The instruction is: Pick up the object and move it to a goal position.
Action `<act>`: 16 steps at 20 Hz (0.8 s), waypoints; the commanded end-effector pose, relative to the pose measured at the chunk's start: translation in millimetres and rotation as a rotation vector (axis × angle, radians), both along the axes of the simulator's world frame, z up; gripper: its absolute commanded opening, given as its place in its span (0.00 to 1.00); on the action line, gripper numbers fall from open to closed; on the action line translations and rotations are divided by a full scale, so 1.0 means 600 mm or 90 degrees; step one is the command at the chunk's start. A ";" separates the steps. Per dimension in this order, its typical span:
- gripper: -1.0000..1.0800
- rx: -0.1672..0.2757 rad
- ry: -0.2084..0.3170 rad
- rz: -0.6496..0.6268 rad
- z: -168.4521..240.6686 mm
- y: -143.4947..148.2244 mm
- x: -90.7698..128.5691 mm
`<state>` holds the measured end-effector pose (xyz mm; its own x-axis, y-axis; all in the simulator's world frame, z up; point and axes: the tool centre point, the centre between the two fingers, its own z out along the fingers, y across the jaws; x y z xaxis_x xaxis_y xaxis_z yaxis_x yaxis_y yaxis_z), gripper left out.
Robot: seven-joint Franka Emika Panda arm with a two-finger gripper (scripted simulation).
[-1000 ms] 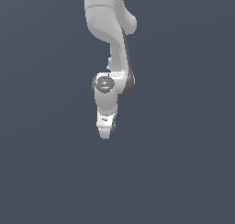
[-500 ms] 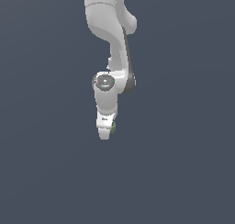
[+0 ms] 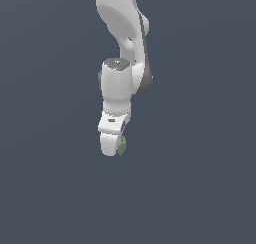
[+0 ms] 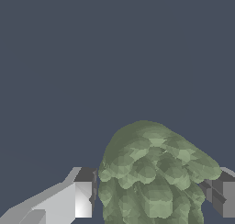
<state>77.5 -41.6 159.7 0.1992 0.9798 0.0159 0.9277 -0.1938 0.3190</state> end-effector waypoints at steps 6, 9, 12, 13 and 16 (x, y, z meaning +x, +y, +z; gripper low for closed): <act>0.00 -0.021 -0.192 -0.043 0.217 0.003 0.088; 0.00 -0.028 -0.255 -0.058 0.293 0.004 0.102; 0.00 -0.035 -0.305 -0.070 0.354 0.005 0.107; 0.00 -0.037 -0.320 -0.073 0.372 0.006 0.108; 0.00 -0.043 -0.359 -0.083 0.419 0.007 0.107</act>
